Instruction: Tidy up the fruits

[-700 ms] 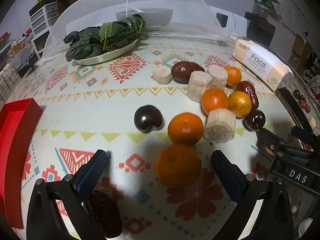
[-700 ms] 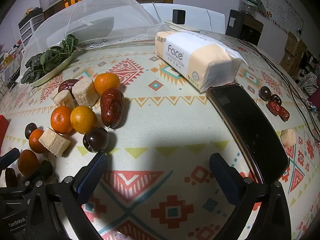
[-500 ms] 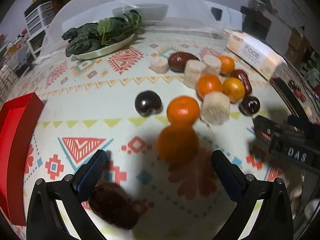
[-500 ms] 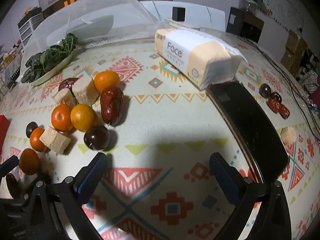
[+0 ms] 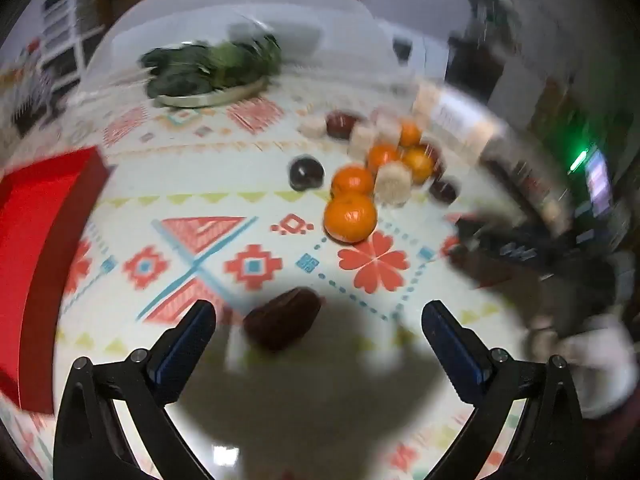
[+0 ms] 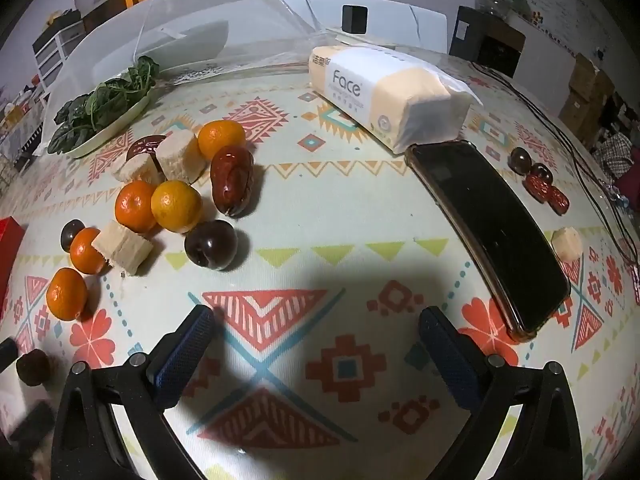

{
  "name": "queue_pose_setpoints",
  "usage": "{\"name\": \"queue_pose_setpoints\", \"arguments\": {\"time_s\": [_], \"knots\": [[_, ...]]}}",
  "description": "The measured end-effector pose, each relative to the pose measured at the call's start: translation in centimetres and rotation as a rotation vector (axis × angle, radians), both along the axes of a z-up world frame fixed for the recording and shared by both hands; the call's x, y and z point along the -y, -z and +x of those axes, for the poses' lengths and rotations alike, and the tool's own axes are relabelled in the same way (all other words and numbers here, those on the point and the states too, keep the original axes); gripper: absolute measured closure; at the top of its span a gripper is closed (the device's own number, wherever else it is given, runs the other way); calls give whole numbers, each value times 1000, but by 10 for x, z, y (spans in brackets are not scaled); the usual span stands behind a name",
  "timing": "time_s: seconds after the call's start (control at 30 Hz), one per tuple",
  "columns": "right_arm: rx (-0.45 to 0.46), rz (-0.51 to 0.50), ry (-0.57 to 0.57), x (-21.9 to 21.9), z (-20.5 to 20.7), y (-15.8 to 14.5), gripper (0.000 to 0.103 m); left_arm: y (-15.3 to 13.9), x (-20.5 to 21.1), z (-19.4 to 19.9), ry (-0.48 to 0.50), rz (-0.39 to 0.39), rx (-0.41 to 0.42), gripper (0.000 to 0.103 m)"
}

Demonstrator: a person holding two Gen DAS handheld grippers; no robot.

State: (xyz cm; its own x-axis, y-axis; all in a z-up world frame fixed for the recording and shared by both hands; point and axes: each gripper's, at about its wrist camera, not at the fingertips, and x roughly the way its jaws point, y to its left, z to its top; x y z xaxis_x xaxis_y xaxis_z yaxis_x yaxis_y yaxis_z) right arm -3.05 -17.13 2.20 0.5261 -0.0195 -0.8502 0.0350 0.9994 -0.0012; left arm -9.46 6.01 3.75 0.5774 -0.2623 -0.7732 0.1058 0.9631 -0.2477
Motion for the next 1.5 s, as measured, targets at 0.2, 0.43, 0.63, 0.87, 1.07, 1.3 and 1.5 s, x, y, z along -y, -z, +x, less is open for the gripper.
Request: {"name": "queue_pose_setpoints", "arguments": {"time_s": [0.2,0.43,0.63,0.87,1.07,1.3,1.5], "knots": [[135,83,44,22,-30,-31,5,-82,-66,-51,-78,-85,183,18],[420,98,14,31,-83,-145,5,-213,-114,-117,-146,-5,521,18],[675,137,-49,20,-122,-263,4,-299,-130,-144,-163,23,671,18],[676,300,-168,-10,-122,-284,0,-338,-115,-156,-172,68,780,4],[381,298,-299,-66,-76,-176,23,-267,-99,-121,-72,22,612,4],[149,346,-350,-96,-32,-72,41,-147,-101,-58,5,-67,335,36],[63,321,-365,-110,-8,-36,41,-60,-95,-24,31,-31,178,42]]}}
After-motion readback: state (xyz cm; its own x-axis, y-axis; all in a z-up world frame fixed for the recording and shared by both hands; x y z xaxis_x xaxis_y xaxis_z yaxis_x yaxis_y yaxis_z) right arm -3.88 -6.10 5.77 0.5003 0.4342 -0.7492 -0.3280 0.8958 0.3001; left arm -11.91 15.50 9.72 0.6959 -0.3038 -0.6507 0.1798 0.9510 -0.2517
